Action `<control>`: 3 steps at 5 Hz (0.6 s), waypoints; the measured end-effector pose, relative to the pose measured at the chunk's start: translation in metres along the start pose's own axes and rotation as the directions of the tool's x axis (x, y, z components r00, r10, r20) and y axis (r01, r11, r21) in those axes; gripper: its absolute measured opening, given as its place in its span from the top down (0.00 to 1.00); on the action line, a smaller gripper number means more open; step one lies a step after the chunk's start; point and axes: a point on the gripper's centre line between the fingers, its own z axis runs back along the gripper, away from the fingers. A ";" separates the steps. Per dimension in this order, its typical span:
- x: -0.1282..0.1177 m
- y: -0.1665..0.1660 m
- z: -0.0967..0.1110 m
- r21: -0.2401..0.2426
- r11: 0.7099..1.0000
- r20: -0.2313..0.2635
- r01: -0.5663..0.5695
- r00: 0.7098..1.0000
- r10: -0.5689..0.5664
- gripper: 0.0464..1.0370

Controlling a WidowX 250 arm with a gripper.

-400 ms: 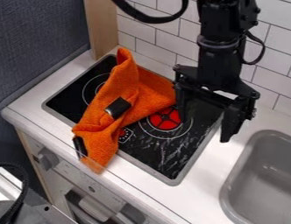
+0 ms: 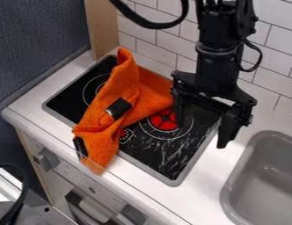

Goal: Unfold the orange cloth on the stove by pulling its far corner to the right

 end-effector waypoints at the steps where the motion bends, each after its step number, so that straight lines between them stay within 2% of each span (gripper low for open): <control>1: 0.000 0.020 0.005 0.001 0.997 0.000 -0.071 0.997 0.071 0.04; 2: 0.003 0.055 0.018 0.036 0.981 0.047 -0.192 0.981 0.190 0.04; 3: 0.014 0.099 0.029 0.066 0.948 0.099 -0.311 0.948 0.304 0.04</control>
